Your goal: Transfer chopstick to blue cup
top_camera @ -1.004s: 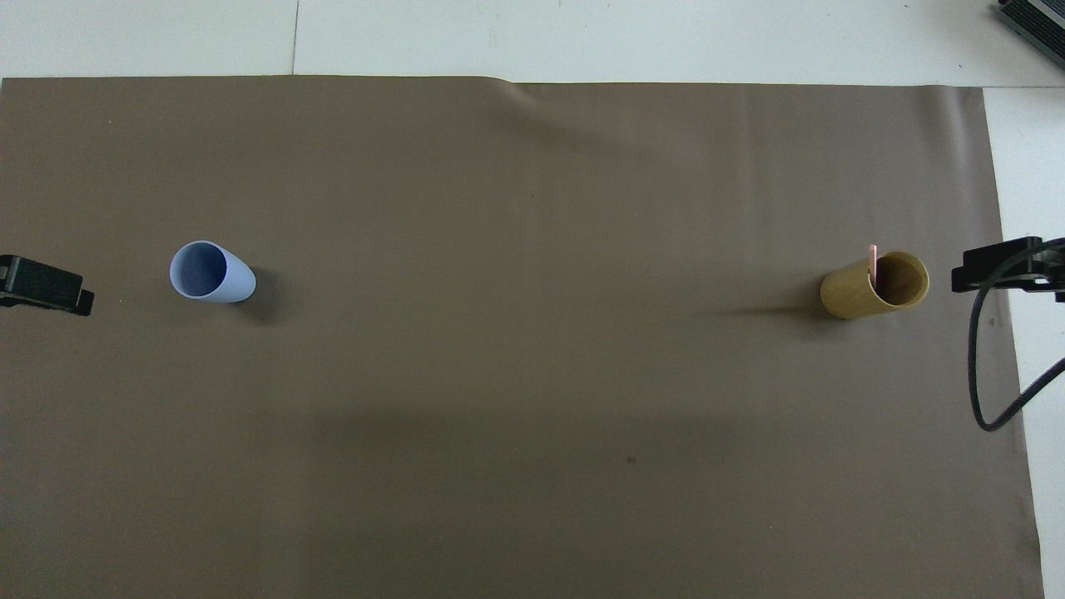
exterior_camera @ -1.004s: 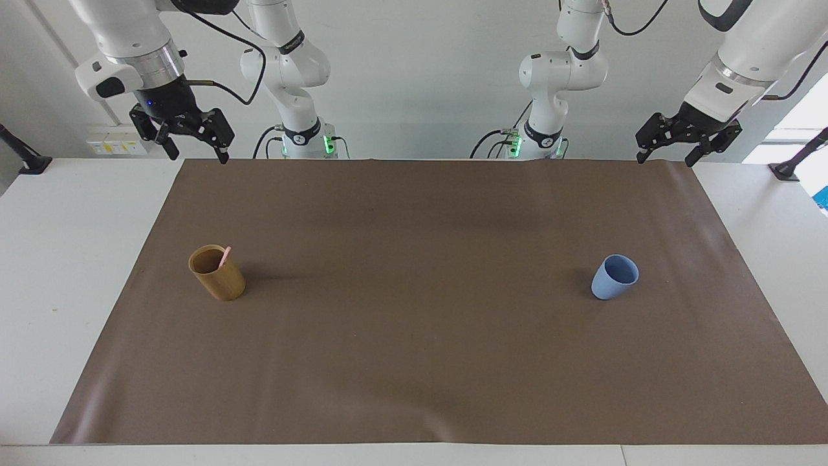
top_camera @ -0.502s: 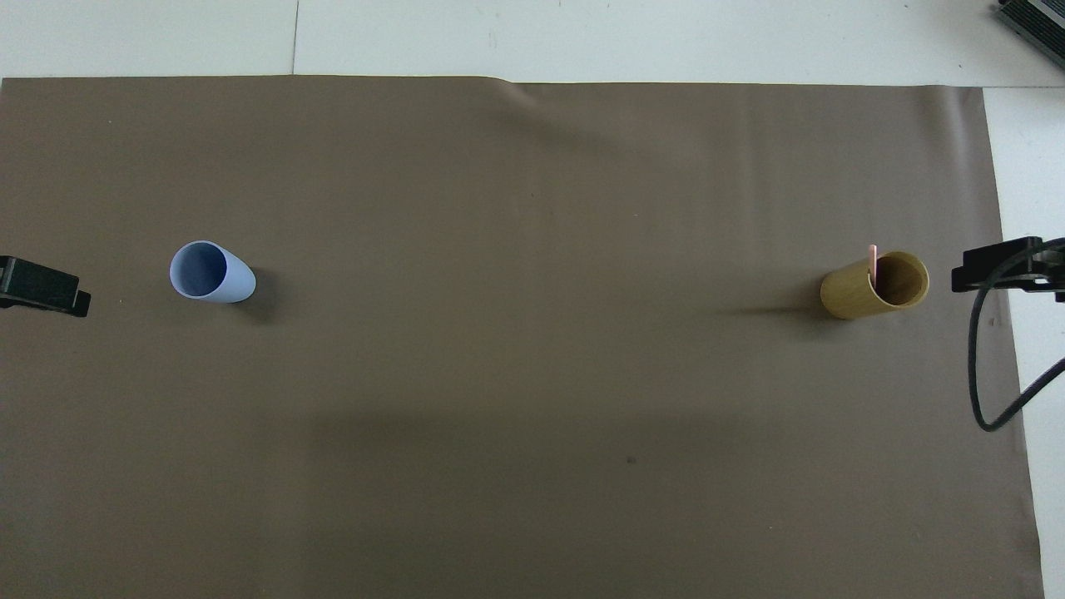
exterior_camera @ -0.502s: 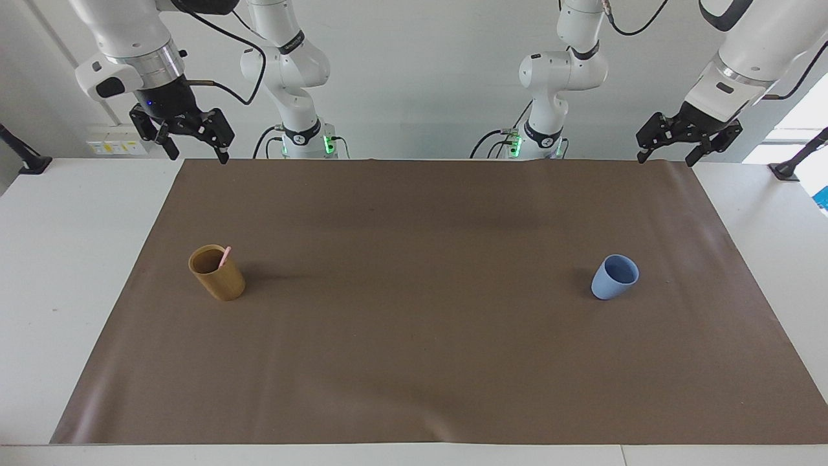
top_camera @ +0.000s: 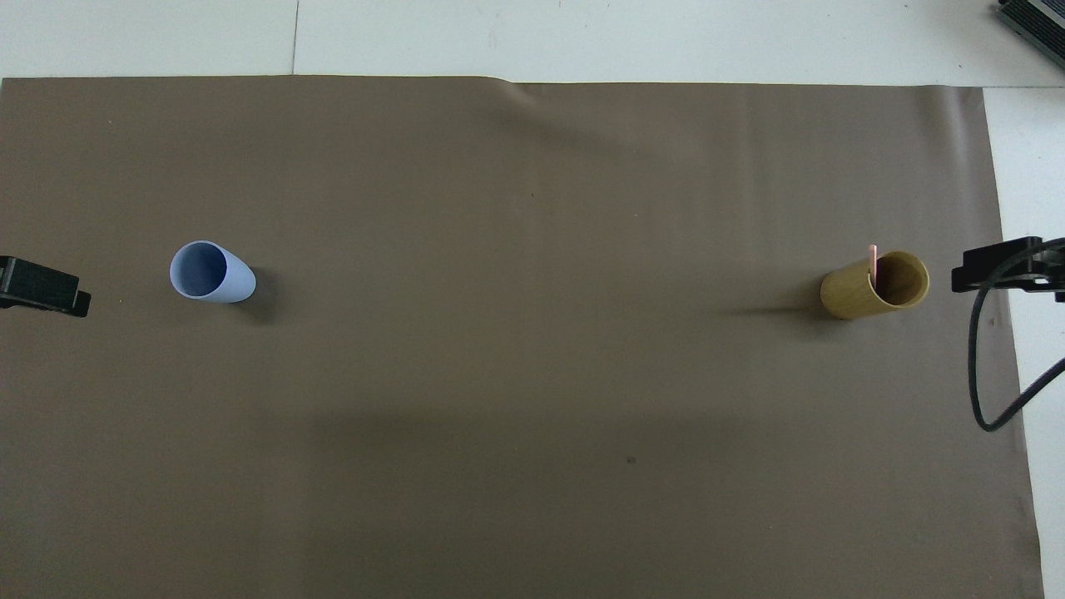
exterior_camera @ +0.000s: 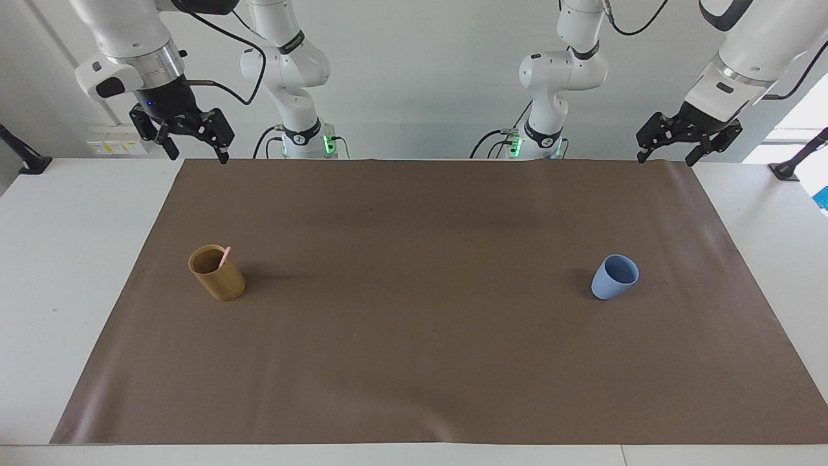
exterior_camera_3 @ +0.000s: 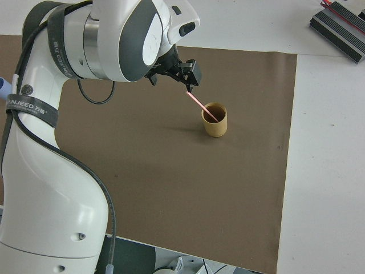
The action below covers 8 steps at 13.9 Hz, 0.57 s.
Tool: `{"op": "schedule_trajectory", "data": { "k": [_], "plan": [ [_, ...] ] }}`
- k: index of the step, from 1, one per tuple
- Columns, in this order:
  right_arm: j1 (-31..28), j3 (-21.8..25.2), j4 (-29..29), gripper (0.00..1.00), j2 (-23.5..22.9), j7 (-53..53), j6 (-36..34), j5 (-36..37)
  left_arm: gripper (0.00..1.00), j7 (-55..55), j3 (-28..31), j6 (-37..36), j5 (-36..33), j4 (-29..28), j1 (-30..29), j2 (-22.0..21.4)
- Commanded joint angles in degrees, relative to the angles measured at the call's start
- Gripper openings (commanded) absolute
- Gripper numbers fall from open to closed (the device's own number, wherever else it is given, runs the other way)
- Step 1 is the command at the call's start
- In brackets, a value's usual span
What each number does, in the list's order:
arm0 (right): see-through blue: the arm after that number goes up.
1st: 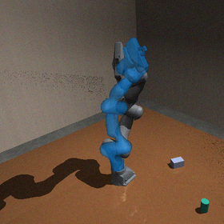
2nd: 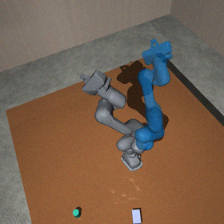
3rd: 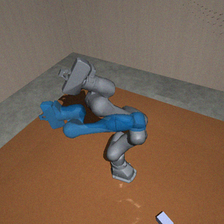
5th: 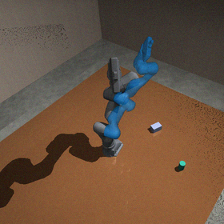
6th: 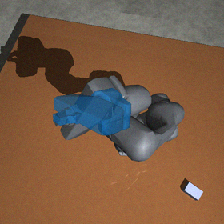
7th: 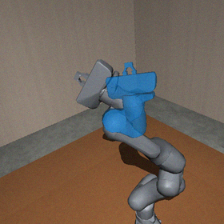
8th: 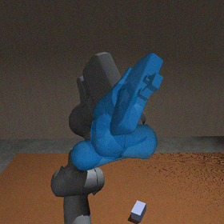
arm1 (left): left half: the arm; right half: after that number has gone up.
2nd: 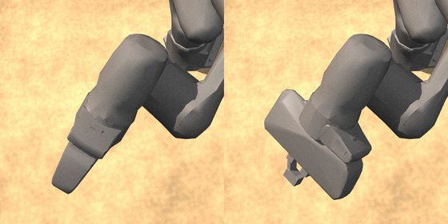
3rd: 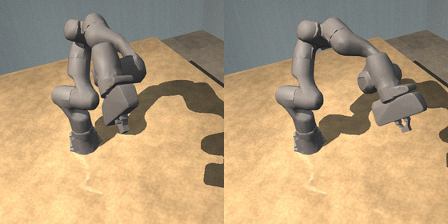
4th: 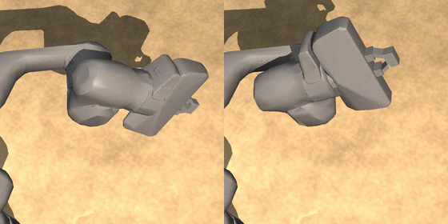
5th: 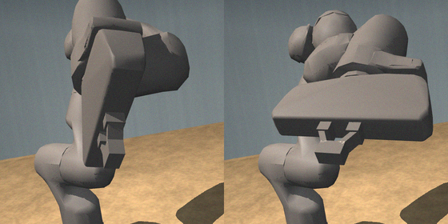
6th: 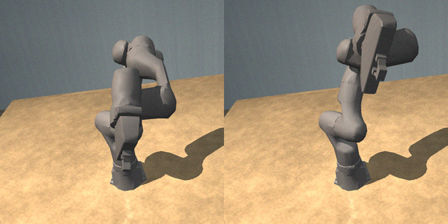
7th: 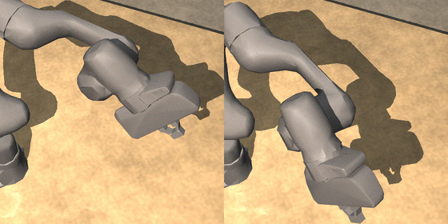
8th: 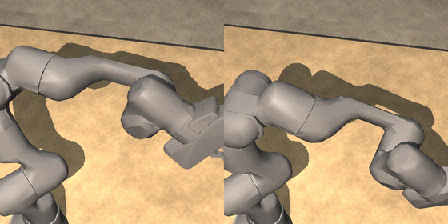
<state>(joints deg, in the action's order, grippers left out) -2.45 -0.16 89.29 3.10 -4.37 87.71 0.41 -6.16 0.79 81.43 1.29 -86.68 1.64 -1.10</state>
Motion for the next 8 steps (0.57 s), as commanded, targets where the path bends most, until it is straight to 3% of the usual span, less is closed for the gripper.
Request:
{"op": "schedule_trajectory", "data": {
  "k": [1, 8],
  "plan": [
    [-0.19, -0.10, 0.97, 1.00, 1.03, 0.24, -0.09, -0.76, 1.00, -0.09, -0.35, -0.66, 0.29, -0.69, -0.68, -1.01],
    [-0.27, -0.10, 0.97, 1.00, 1.03, 0.24, -0.09, -0.76, 1.00, -0.43, -0.17, 5.04, 0.30, -2.96, -1.99, -1.45]
  ]
}}
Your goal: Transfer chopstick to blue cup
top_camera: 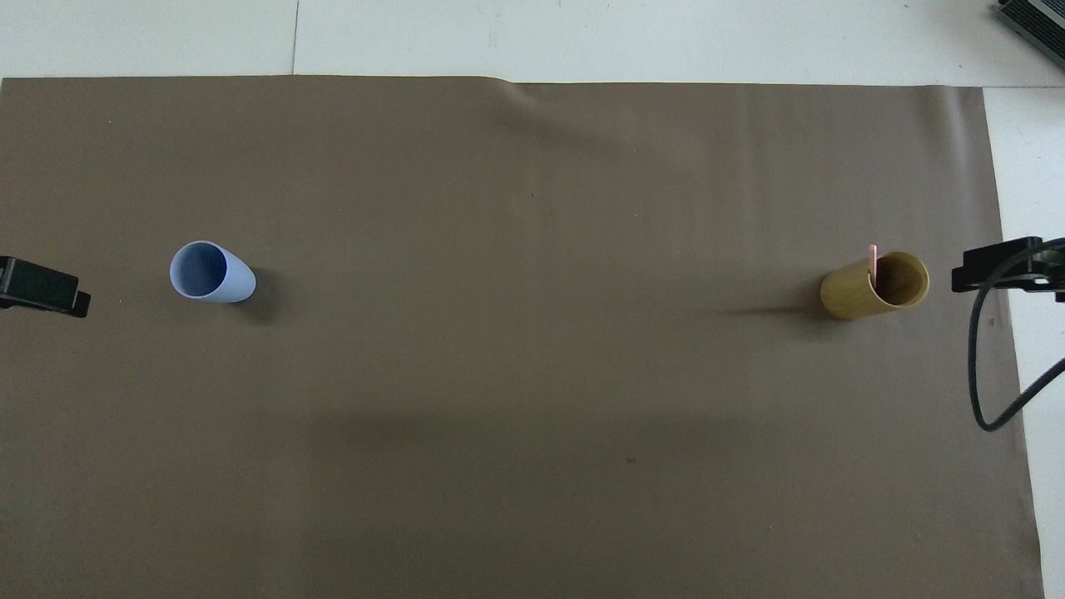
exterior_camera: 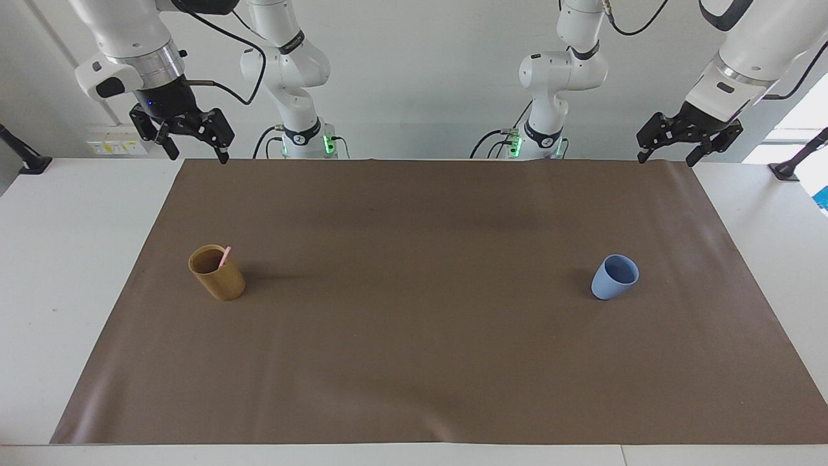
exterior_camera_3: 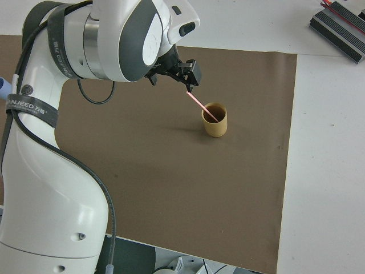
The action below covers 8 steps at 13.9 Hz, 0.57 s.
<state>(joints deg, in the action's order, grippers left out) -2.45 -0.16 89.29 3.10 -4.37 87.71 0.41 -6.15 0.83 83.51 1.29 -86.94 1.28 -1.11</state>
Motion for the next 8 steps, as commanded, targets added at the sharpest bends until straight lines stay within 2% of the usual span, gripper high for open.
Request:
{"op": "schedule_trajectory", "data": {
  "k": [1, 8],
  "plan": [
    [-0.27, -0.10, 0.97, 1.00, 1.03, 0.24, -0.09, -0.76, 1.00, -0.53, -0.22, 3.76, 0.30, -3.32, -1.80, -1.35],
    [-0.27, -0.02, 0.97, 1.00, 1.03, 0.06, -0.09, -0.50, 1.00, -3.78, -0.22, 21.85, 0.30, -14.91, -6.11, 0.05]
  ]
}}
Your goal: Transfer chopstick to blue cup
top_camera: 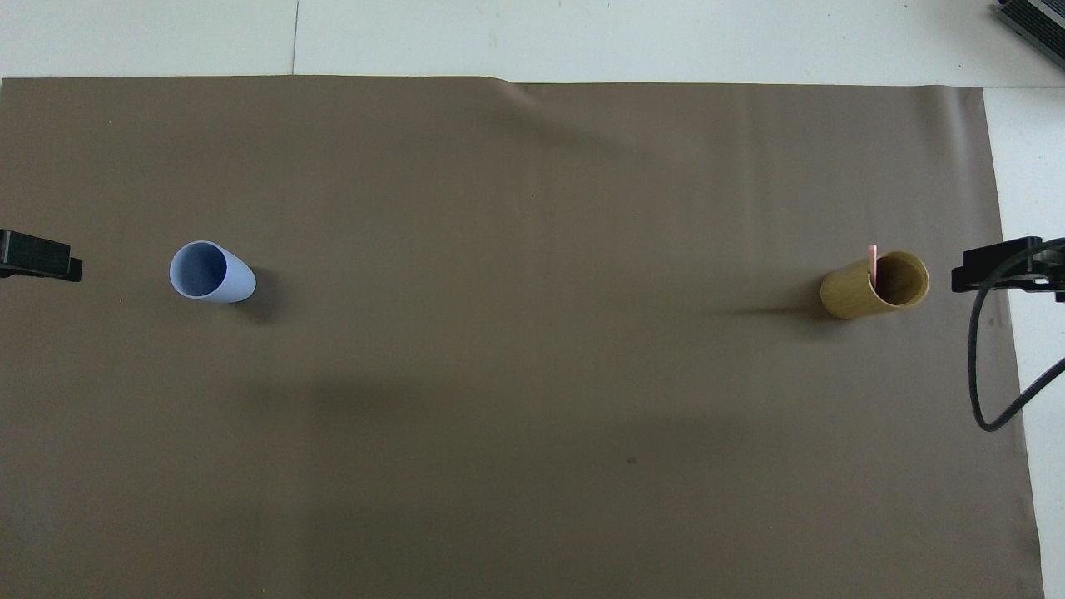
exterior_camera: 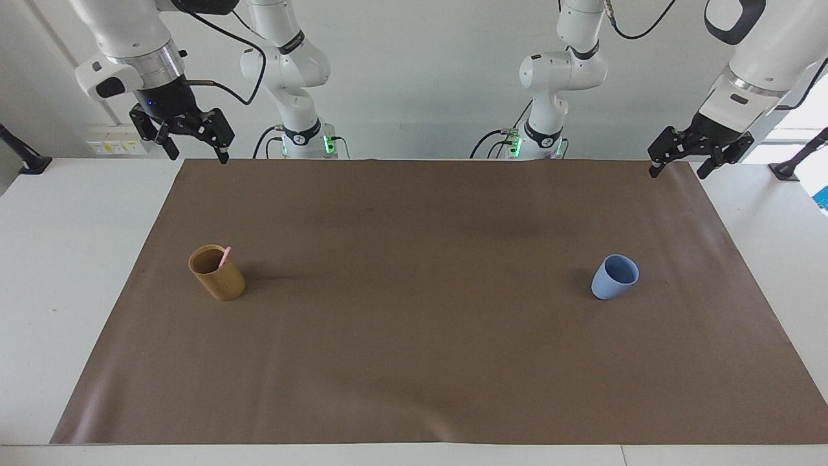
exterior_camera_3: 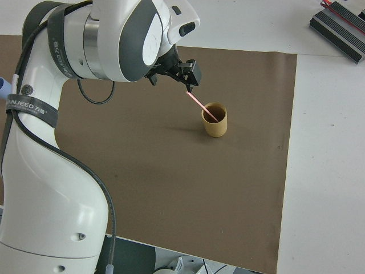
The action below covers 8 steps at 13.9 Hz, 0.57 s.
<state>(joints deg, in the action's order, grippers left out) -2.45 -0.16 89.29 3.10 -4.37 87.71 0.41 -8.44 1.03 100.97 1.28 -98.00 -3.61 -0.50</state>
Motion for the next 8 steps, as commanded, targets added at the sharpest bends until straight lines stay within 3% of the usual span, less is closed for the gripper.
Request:
{"op": "schedule_trajectory", "data": {
  "k": [1, 8],
  "plan": [
    [-0.79, 0.07, 0.97, 1.00, 1.03, 0.06, -0.09, -0.15, 1.00, -1.75, -0.42, 6.07, 0.30, -5.35, -1.32, -0.38],
    [-0.89, 0.51, 1.15, 1.00, 1.03, 0.32, 0.70, -0.50, 1.00, -2.81, -0.51, 21.97, 1.17, -16.07, -1.41, 3.74]
  ]
}}
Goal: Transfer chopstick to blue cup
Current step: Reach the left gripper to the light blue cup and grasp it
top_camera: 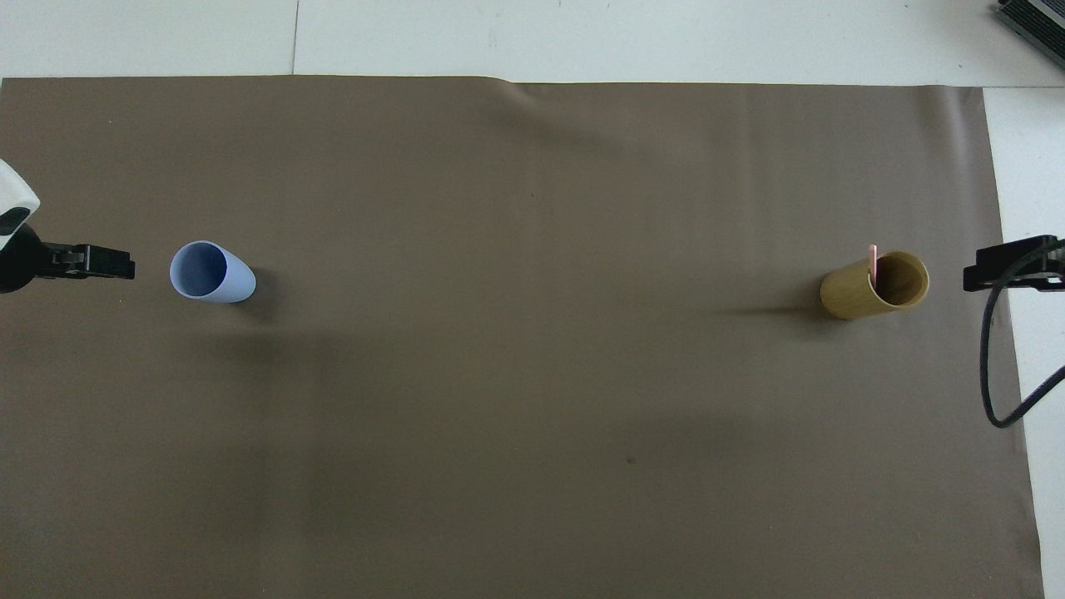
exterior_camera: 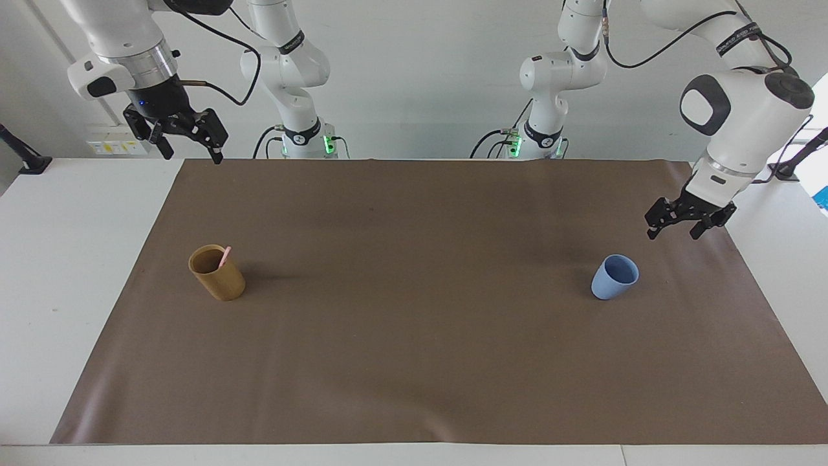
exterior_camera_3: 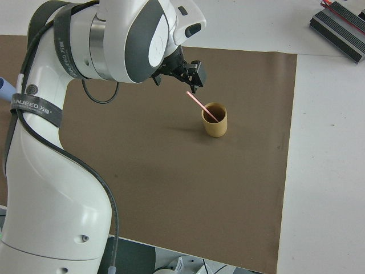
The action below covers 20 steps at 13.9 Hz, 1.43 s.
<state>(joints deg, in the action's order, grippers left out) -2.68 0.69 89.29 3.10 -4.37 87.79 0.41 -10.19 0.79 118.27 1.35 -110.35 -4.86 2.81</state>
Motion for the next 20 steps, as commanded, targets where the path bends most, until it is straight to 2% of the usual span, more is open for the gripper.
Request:
{"op": "schedule_trajectory", "data": {
  "k": [1, 4, 9, 10, 11, 12, 13, 18, 20],
  "plan": [
    [-0.65, -0.25, 1.23, 1.00, 1.03, 0.32, 0.63, -0.50, 1.00, -1.06, -0.27, 6.87, 1.90, -5.04, 0.11, 0.79],
    [-0.65, -0.33, 1.32, 1.00, 1.03, 0.32, 0.81, -0.50, 1.00, -0.80, -0.27, 12.68, 4.70, -6.90, 0.91, 3.42],
    [-0.74, -0.25, 1.32, 1.00, 1.03, 0.15, 0.90, -0.59, 1.00, -0.88, -0.35, 13.48, 5.77, -6.98, 1.26, 5.62],
    [-0.66, -0.25, 1.32, 1.00, 1.03, 0.06, 0.90, -0.59, 0.88, -0.88, -0.27, 13.31, 5.77, -6.98, 1.78, 5.71],
    [-0.65, -0.25, 1.41, 1.00, 1.03, 0.23, 0.90, -0.50, 0.62, -0.88, -0.27, 13.13, 5.77, -6.98, 2.05, 5.72],
    [-0.65, -0.25, 1.41, 1.00, 1.03, 0.32, 0.90, -0.59, 0.28, -0.97, -0.27, 12.87, 5.77, -6.98, 2.05, 5.72],
    [-0.65, -0.25, 1.41, 1.00, 1.03, 0.24, 0.98, -0.59, 0.02, -1.15, -0.27, 12.61, 5.77, -6.90, 2.14, 5.72],
    [-0.74, -0.25, 1.59, 1.00, 1.12, 0.32, 1.86, -0.59, 0.00, -0.63, -1.05, 11.73, 5.77, -4.80, 2.31, 4.58],
    [-0.74, -0.25, 1.59, 1.00, 1.12, 0.24, 1.95, -0.59, 0.00, 0.60, -1.23, 10.67, 5.86, -4.43, 6.07, 3.35]
  ]
}}
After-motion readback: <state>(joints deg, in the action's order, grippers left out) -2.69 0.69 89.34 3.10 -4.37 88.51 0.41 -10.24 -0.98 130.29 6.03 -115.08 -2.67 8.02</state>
